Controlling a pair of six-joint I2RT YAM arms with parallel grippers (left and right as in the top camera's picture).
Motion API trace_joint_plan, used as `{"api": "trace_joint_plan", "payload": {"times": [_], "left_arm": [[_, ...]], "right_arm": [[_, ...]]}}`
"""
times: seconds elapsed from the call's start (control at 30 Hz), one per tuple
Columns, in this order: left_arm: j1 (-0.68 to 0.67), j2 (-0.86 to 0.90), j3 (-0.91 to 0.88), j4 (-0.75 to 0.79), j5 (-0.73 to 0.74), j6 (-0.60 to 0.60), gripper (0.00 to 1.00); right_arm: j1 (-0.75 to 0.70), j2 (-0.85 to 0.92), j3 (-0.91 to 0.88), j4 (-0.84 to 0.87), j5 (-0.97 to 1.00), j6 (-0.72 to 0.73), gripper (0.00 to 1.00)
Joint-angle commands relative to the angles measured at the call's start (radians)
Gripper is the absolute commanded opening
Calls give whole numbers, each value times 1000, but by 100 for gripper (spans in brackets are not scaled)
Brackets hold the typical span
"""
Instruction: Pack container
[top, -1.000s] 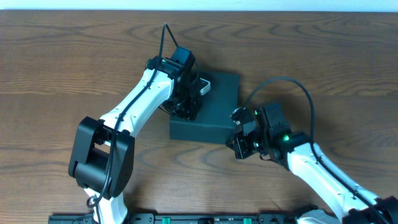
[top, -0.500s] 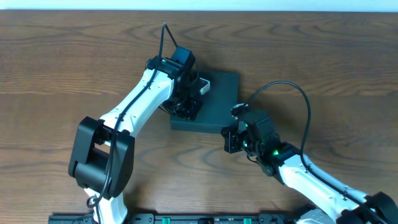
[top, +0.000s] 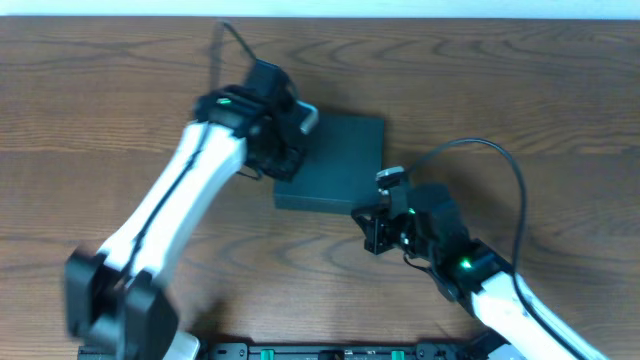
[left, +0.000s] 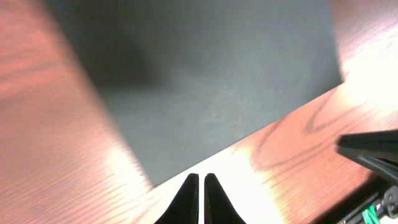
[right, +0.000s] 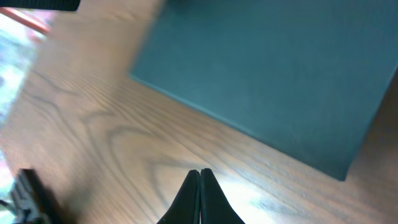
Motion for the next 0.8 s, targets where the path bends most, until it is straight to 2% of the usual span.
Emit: {"api": "trace_joint_plan", "payload": {"times": [0.0, 0.1, 0.23, 0.4, 0.47, 0.5, 0.53, 0.57, 0.6, 0.63, 0.77], "left_arm": [[74, -88, 2, -22, -25, -26, 6], [140, -165, 2, -68, 47, -26, 6], [161, -291, -20, -99, 54, -22, 6], [161, -496, -165, -92, 51, -23, 6], [161, -558, -224, -74, 50, -48, 6], [161, -582, -249, -66, 50, -55, 6], [161, -599, -266, -64, 50, -64, 9], [161, -607, -273, -68, 50, -78, 49], [161, -607, -273, -76, 50, -89, 89], [161, -607, -274, -82, 50, -105, 95], [161, -604, -274, -120, 50, -161, 95]], "right_arm": [[-18, -102, -2, -16, 3, -29, 2], [-48, -195, -1, -54, 3, -35, 2], [-92, -315, 19, -163, 1, -112, 2], [-134, -381, 50, -240, -110, -260, 1], [-140, -380, 50, -245, -125, -262, 1], [-140, -380, 50, -253, -125, -262, 8], [-139, -380, 50, -260, -128, -259, 46], [-140, -380, 49, -260, -133, -259, 86], [-139, -380, 49, -259, -133, -259, 99], [-139, -380, 49, -259, -133, -259, 99], [-138, -375, 49, -274, -131, -259, 99]]}}
